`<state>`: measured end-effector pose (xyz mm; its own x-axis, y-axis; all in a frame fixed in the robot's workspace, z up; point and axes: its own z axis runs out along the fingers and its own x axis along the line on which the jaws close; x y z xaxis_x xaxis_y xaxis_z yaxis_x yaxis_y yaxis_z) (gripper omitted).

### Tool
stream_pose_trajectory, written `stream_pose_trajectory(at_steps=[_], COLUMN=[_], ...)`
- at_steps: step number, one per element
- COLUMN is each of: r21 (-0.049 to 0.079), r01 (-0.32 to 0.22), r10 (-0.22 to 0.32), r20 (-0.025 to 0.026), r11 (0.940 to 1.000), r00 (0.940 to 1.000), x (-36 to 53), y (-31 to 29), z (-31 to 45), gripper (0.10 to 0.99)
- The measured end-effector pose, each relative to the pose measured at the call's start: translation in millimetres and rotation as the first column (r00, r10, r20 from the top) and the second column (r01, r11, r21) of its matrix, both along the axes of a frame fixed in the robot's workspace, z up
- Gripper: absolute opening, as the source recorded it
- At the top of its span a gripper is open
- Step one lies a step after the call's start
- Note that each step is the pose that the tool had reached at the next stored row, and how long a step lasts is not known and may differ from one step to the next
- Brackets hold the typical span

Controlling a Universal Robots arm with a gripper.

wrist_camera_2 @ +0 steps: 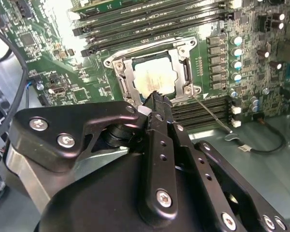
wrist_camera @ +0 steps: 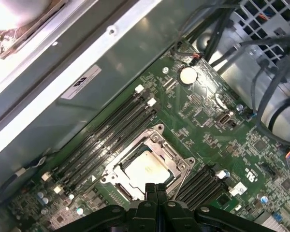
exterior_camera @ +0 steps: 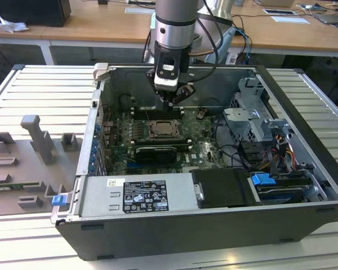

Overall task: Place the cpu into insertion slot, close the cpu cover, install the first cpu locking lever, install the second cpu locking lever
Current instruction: 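Install the first cpu locking lever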

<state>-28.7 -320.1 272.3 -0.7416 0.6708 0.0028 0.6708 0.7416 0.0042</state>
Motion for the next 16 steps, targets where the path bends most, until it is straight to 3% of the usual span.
stream_pose_trajectory(at_steps=[10,14,16], r21=[0.0,0.0,0.0], r01=[-0.107,-0.148,-0.186], r10=[0.107,0.148,0.186], r20=[0.0,0.0,-0.0001], r11=[0.9943,0.9889,0.9826], r00=[0.9943,0.9889,0.9826], x=[0.0,0.0,0.0], y=[0.0,0.0,0.0], z=[-1.2,-1.8,-2.2], gripper=[0.106,0.106,0.106])
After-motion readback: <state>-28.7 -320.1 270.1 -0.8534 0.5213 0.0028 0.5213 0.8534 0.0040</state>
